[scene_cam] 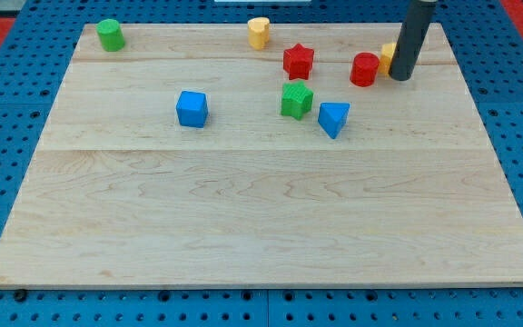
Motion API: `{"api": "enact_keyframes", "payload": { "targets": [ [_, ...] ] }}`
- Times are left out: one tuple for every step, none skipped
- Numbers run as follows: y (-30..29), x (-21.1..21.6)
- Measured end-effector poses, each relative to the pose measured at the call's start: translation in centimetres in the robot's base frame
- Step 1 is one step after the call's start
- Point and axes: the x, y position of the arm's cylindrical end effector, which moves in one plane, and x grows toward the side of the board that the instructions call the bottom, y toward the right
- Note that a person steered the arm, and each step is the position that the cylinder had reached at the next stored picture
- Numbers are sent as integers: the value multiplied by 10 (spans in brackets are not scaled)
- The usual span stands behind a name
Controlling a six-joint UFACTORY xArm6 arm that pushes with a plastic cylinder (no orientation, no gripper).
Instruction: Push the yellow hexagon to the top side of the board
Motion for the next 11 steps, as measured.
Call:
{"api": "enact_keyframes", "payload": {
  "targets": [
    [22, -18],
    [29, -19],
    [26, -14],
    [0, -14],
    [-30, -14],
    [-41, -20],
    [-39, -37],
    [-28, -61],
    [-28, -81],
    [-37, -88],
    [-63, -106]
  ]
}}
